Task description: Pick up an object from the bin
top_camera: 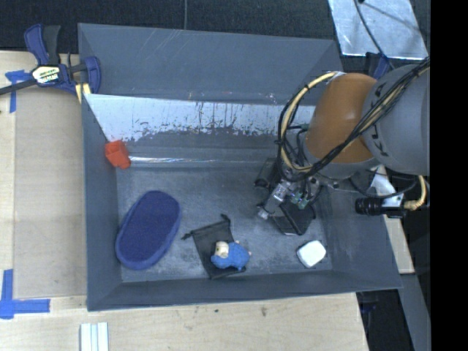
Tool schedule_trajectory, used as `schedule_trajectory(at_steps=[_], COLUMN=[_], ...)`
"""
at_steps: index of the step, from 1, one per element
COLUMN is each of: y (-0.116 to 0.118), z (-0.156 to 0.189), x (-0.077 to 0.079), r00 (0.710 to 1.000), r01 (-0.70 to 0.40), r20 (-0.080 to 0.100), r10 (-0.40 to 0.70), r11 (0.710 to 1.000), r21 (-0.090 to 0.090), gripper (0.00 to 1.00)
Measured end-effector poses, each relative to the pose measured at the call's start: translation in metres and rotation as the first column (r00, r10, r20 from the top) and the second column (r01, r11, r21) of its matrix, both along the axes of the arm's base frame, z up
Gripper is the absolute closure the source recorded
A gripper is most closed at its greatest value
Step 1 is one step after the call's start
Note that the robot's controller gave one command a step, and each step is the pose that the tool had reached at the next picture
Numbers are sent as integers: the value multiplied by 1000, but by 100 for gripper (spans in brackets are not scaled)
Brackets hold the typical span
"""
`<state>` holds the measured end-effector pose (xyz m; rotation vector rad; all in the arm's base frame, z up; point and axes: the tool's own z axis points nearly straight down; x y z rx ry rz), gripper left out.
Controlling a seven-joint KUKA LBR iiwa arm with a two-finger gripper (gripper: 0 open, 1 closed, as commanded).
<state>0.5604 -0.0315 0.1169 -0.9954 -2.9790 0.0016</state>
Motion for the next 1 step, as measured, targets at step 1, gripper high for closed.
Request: schedule_trajectory(at_steps=[1], y=[-1], z=[74], x=[0], r00=[1000], r01=[-3], r20=[4], r10=[3], r11=[1000], r21=[0], gripper=[100])
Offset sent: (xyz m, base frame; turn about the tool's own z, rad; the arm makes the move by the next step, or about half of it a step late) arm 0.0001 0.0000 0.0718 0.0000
